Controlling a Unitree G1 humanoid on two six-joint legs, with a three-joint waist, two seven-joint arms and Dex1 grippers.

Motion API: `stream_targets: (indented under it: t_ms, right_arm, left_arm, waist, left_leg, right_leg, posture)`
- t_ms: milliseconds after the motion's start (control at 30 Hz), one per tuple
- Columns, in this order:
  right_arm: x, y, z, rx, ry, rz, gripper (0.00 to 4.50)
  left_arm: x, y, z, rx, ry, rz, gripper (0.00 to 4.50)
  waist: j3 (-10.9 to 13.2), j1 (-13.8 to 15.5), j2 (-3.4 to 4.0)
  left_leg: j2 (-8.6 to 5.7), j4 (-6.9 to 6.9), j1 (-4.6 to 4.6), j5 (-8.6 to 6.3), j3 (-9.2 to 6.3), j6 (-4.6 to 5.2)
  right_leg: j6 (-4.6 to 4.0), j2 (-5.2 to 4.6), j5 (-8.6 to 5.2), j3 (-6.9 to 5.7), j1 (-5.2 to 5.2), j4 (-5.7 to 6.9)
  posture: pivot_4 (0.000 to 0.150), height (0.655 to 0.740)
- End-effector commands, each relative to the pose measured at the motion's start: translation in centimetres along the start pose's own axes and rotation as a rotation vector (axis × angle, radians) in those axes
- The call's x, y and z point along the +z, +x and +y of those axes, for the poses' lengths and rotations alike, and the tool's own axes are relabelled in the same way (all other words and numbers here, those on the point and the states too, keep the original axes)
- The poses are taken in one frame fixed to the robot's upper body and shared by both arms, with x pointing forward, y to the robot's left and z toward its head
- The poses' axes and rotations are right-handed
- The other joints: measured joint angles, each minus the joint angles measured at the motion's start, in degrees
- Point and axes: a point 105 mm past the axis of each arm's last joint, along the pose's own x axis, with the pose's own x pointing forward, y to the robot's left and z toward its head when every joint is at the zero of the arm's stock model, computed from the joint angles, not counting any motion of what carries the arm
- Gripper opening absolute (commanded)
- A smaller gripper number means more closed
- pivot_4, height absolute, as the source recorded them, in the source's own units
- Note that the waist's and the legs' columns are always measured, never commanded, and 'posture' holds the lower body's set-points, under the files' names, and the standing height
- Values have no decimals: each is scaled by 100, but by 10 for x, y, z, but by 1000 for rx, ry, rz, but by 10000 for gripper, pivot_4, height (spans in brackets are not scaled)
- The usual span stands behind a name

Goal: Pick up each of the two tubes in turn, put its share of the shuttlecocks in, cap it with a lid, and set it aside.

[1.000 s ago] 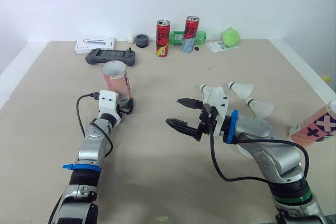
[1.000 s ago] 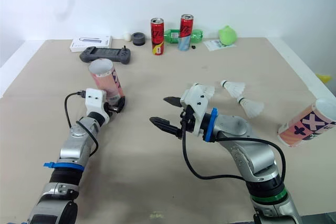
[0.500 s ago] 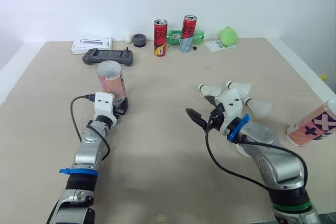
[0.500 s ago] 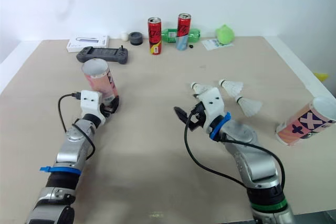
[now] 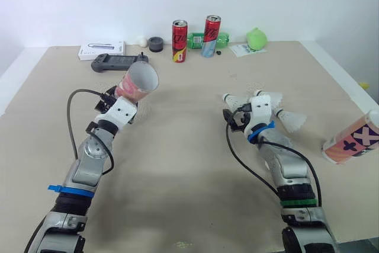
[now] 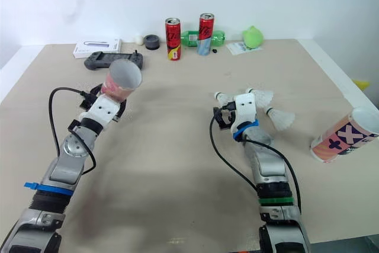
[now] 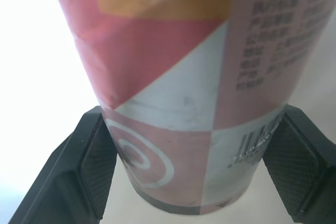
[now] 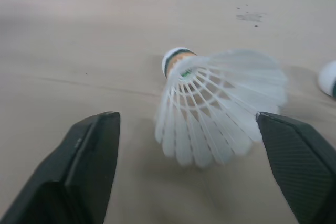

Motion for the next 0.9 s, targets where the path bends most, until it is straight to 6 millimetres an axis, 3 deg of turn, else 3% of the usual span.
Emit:
stream_targets:
  t_ms: [33, 67, 200, 267, 467, 567, 700, 900]
  right_arm:
    - [14, 6, 0, -3, -6, -62, 28135]
    - [14, 8, 0, -3, -4, -62, 22292]
    - [16, 10, -2, -12, 5, -75, 6192]
    - [27, 7, 1, 30, -10, -127, 222]
    - [99, -25, 51, 410, -107, -403, 222]
    - [122, -43, 84, 609, -182, -437, 222]
    - [127, -54, 124, 781, -298, -409, 222]
    - [112, -36, 149, 791, -473, -332, 222]
  left_arm:
    - [14, 3, 9, 28, 35, -53, 37078]
    - [15, 3, 8, 23, 40, -55, 37078]
    - [15, 4, 6, 9, 62, -51, 37078]
    - [14, 4, 3, -6, 84, -41, 37078]
    - [6, 7, -9, -77, 147, 5, 37078]
    - [5, 9, -11, -94, 165, 19, 37078]
    - [6, 13, -13, -103, 170, 21, 37078]
    - [13, 16, -17, -106, 163, 0, 37078]
  waist:
    - [0, 3, 0]
    - [0, 3, 0]
    - [0, 4, 0]
    - [0, 4, 0]
    - [5, 0, 8]
    - [6, -6, 10]
    - [6, 0, 9]
    - [6, 2, 9]
  left_leg:
    - [0, 0, -5, 0, 0, 0]
    - [0, 0, -10, 0, -1, 0]
    - [0, 3, -36, 1, -2, -1]
    - [0, 4, -46, 2, -1, -1]
    - [0, 4, -50, 2, -2, -1]
    - [0, 6, -50, 2, -5, -1]
    - [0, 15, -48, 9, -9, 1]
    - [-3, 27, -49, 27, -10, -8]
  right_leg:
    - [-1, 0, 1, 0, -6, 0]
    - [-2, 0, 1, -1, -11, 1]
    - [-8, -1, 8, -2, -36, 4]
    - [-10, -1, 13, -1, -46, 6]
    - [-12, 0, 14, -3, -53, 13]
    - [-12, 1, 15, -7, -54, 20]
    - [-15, 3, 15, -10, -60, 44]
    - [7, 1, 3, -11, -67, 65]
  posture:
    - [1500, 7400]
    - [1500, 7400]
    - [1500, 7400]
    - [1500, 7400]
    - [1500, 7400]
    - [1500, 7400]
    - [1500, 7400]
    - [1500, 7400]
